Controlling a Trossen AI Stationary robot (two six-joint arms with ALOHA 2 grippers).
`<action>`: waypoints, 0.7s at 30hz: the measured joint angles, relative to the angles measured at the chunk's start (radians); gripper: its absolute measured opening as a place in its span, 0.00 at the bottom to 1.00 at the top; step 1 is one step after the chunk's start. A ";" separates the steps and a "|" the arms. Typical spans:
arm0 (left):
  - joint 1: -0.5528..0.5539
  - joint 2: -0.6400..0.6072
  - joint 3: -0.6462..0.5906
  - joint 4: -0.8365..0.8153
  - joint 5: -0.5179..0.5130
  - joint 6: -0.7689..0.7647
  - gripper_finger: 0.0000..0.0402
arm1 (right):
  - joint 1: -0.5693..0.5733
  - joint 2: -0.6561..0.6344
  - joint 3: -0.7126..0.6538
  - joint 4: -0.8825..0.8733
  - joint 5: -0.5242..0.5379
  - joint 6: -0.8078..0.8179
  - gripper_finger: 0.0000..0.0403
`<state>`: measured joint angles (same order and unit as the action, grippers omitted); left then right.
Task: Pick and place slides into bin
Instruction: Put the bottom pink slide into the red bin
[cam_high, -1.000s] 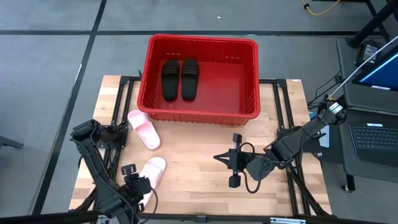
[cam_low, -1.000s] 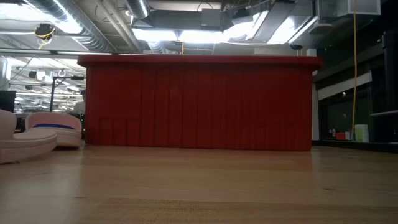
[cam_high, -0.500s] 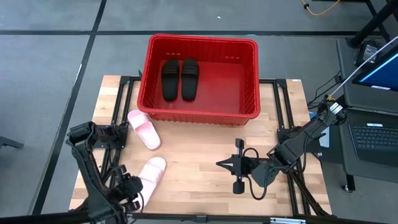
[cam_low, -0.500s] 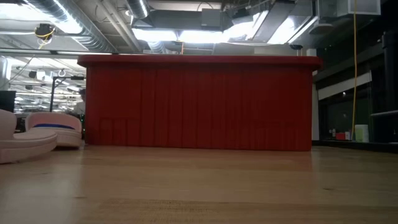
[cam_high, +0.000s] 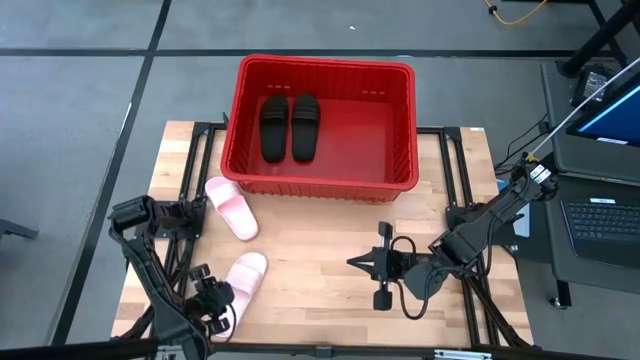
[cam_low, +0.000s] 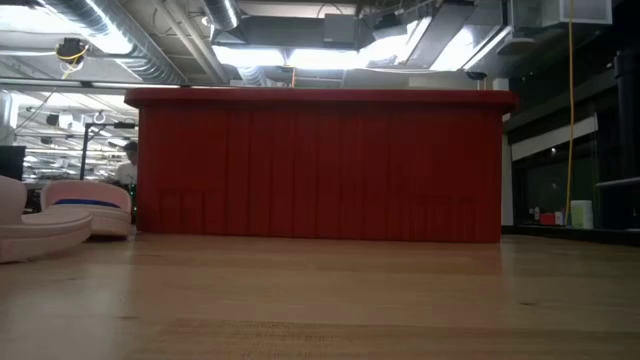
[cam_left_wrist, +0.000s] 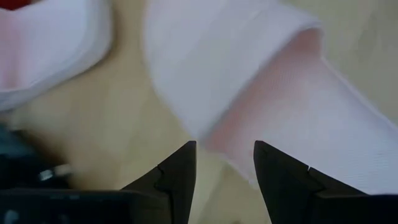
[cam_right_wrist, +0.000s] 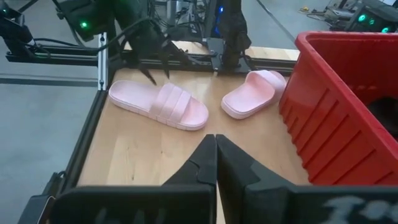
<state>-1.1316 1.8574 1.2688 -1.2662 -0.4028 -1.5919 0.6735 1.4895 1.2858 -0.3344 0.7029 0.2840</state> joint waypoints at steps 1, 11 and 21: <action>0.000 0.000 -0.008 0.016 -0.002 0.005 0.38 | 0.000 0.000 0.000 0.001 0.000 0.000 0.01; 0.001 0.000 -0.086 0.013 -0.042 -0.036 0.37 | -0.003 0.000 0.000 0.001 0.000 0.003 0.01; 0.001 -0.001 -0.119 0.056 -0.074 -0.062 0.33 | -0.053 0.000 0.000 0.002 0.002 0.022 0.01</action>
<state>-1.1305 1.8568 1.1500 -1.2101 -0.4771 -1.6538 0.6209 1.4896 1.2858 -0.3321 0.7052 0.3056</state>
